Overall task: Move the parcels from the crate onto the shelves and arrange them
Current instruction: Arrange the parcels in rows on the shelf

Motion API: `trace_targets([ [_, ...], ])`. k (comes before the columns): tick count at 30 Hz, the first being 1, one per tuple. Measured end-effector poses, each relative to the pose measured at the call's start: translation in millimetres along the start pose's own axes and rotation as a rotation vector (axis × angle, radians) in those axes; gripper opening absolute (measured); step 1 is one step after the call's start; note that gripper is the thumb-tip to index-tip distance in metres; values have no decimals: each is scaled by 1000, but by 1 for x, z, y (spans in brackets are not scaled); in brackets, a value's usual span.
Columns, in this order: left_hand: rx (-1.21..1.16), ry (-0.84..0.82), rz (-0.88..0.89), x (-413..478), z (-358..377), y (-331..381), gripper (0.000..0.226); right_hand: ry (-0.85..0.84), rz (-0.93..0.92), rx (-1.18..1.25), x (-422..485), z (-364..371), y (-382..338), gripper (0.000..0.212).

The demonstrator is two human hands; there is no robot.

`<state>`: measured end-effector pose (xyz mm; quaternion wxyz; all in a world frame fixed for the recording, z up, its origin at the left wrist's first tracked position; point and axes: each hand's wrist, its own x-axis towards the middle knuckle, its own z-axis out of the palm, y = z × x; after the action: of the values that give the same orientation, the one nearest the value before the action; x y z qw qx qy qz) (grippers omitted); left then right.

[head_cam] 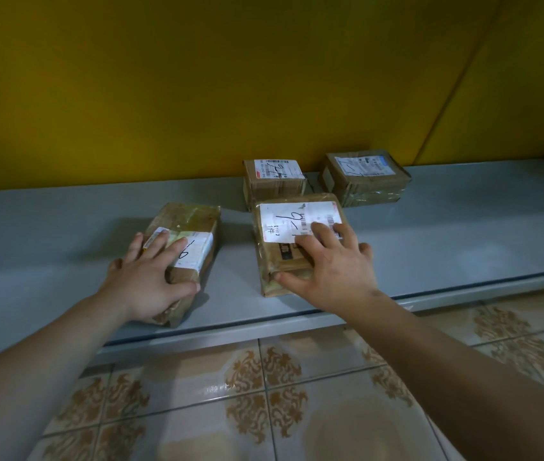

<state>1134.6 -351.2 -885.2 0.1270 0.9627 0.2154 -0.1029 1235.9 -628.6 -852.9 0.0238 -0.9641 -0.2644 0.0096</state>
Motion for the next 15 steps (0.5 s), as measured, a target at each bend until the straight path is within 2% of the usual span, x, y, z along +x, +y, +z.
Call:
trace_targets([
  [6, 23, -4, 23, 3, -1, -1, 99, -61, 34, 12, 9, 4, -5, 79],
  [9, 43, -20, 49, 5, -6, -6, 100, -19, 20, -26, 8, 1, -9, 83],
  [12, 40, -36, 76, 10, -11, -13, 108, 84, -164, 23, -6, -8, -29, 88],
  [15, 65, -53, 88, 19, -19, -23, 108, 190, -414, 216, -22, 8, -67, 75],
])
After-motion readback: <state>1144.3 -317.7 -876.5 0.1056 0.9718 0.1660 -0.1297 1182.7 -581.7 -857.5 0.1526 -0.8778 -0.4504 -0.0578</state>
